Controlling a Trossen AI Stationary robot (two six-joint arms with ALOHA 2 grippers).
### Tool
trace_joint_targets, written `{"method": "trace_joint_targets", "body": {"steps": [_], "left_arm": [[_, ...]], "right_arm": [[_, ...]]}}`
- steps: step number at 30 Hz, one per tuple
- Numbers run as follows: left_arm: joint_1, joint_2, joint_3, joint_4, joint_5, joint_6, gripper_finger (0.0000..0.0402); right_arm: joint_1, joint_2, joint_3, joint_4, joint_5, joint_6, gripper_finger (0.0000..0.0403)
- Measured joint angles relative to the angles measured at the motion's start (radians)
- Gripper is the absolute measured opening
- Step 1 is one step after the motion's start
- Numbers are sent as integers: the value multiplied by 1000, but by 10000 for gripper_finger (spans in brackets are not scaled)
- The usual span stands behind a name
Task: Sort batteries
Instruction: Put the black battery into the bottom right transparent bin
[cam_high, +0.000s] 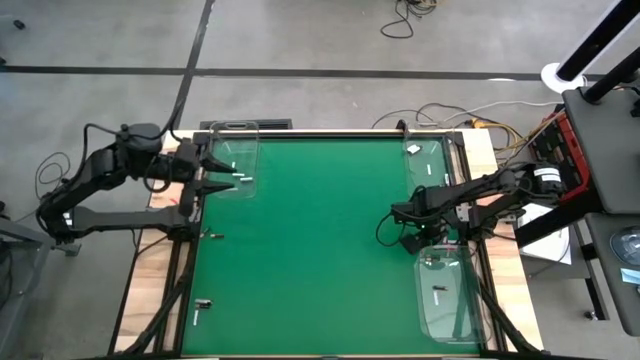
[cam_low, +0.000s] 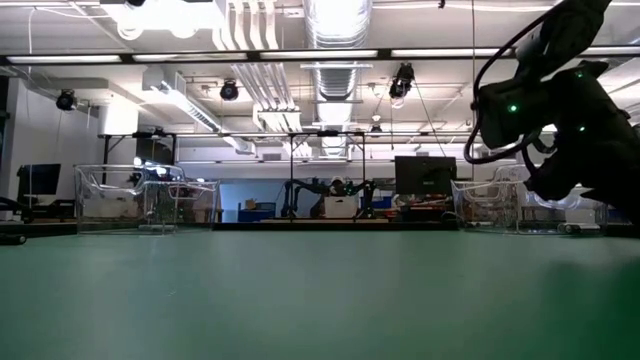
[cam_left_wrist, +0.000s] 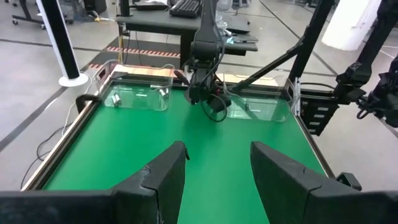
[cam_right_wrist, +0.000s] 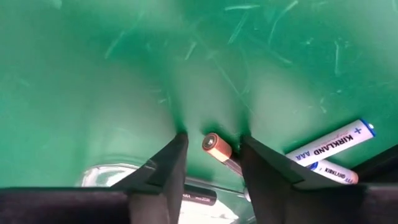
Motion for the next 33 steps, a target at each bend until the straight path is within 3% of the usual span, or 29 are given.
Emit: {"method": "trace_joint_targets", "body": {"steps": [13, 25, 33], "left_arm": [[-1, -7, 0, 0, -18, -21, 164], [-1, -8, 0, 0, -25, -22, 164], [-1, -9, 0, -2, -25, -6, 164]], "right_arm": [[0, 7, -6, -28, -4, -103, 141], [0, 15, -8, 15, 4, -85, 35], [2, 15, 83, 10, 96, -94, 20]]}}
